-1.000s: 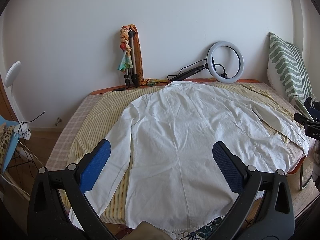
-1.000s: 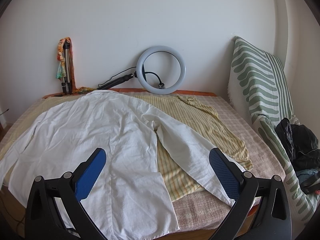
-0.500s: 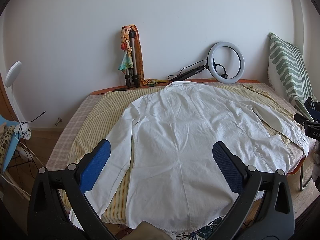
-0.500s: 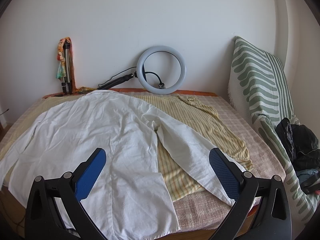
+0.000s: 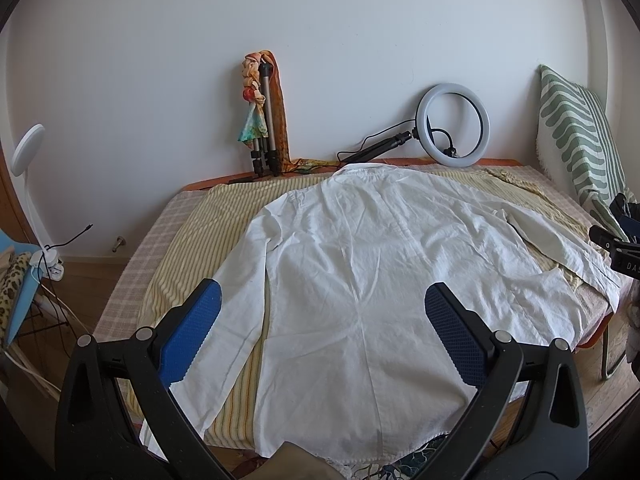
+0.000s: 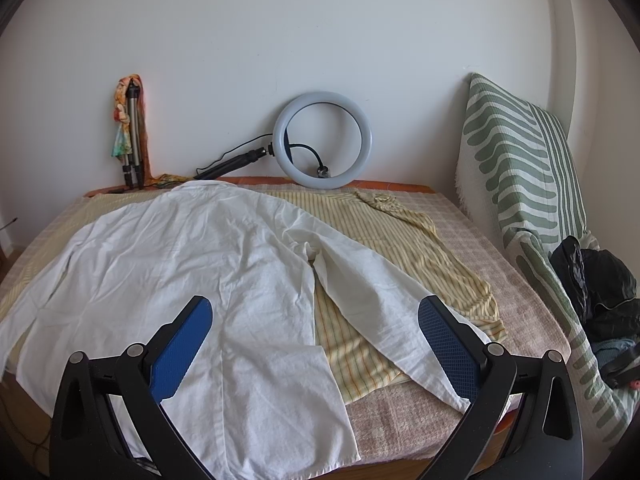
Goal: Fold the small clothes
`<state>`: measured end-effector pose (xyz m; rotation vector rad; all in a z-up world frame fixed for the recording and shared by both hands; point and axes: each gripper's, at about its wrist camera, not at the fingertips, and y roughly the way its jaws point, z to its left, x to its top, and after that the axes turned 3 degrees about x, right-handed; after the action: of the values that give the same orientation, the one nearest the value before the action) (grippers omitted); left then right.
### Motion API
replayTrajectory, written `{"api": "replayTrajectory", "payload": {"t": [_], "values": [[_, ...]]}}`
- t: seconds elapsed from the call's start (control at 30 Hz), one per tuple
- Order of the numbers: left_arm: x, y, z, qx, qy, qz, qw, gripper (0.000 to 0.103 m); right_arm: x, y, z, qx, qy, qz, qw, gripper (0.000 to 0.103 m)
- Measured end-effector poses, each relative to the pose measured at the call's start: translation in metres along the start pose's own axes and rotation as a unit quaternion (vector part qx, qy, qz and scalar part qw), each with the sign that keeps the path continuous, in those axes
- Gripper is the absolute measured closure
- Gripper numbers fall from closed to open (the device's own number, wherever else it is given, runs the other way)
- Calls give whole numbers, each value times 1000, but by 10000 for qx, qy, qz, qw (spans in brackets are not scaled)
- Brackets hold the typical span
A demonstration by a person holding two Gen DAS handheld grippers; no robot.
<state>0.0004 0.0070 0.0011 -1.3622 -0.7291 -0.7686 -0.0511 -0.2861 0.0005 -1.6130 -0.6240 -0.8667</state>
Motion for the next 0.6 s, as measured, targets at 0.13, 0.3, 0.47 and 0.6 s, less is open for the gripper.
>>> {"api": "replayTrajectory", "payload": {"t": [0.13,0.3,0.47,0.6], "values": [[0,0,0,9,3,-2,10000,0,0,0,0,6,4,-2,10000,1],[10,-4,14,16,-14,18,10000,0,1,0,1,11,11,-3,10000,1],[11,-4,22,70,-18,25,10000,0,3,1,5,38,13,-17,10000,1],[6,-3,23,152,-14,28,9999,0,6,1,11,77,-10,-30,10000,1]]}}
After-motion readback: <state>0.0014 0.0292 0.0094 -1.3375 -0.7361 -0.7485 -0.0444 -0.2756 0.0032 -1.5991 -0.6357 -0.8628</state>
